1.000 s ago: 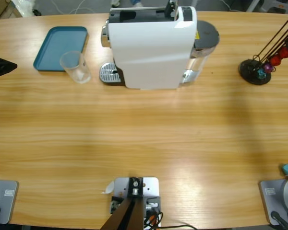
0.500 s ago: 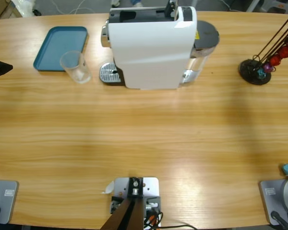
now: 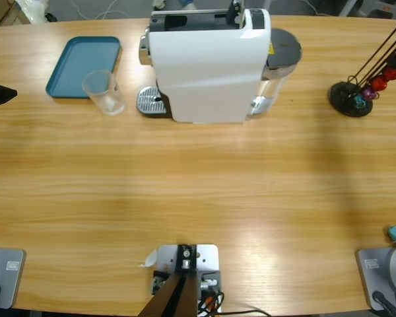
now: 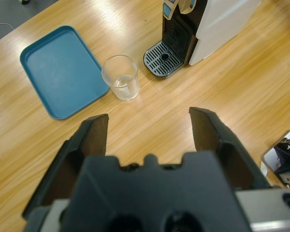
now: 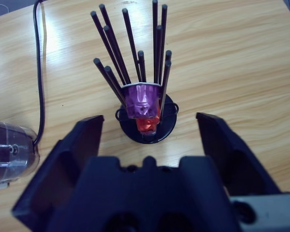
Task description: Pour coffee
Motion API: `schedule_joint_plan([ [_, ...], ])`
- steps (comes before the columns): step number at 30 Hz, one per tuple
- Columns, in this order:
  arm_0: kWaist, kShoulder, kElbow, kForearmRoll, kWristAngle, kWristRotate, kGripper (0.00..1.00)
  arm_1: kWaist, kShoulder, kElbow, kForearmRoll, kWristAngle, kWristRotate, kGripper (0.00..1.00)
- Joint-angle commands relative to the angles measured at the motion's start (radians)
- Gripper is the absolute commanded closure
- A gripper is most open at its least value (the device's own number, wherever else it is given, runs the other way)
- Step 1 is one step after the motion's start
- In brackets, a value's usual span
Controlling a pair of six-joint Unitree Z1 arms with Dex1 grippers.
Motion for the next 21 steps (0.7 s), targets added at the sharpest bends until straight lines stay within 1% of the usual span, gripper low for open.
schedule_joint_plan([
  [1, 0.008, -0.022, 0.036, 0.001, -0.008, 0.009, 0.282, -0.013, 0.058, -0.002, -0.002, -0.005, -0.004, 0.246],
  [4, 0.008, -0.023, 0.037, 0.001, -0.008, 0.009, 0.283, -0.019, 0.068, -0.012, -0.009, -0.004, -0.004, 0.293],
  [12, 0.008, -0.022, 0.039, -0.002, -0.011, 0.009, 0.284, -0.023, 0.054, -0.013, -0.022, -0.006, -0.004, 0.296],
  [14, 0.008, -0.023, 0.041, -0.002, -0.011, 0.009, 0.283, -0.023, 0.034, -0.016, -0.022, -0.007, -0.006, 0.326],
  [21, 0.008, -0.021, 0.042, -0.006, -0.014, 0.009, 0.283, -0.023, -0.007, -0.015, -0.013, -0.006, -0.012, 0.349],
])
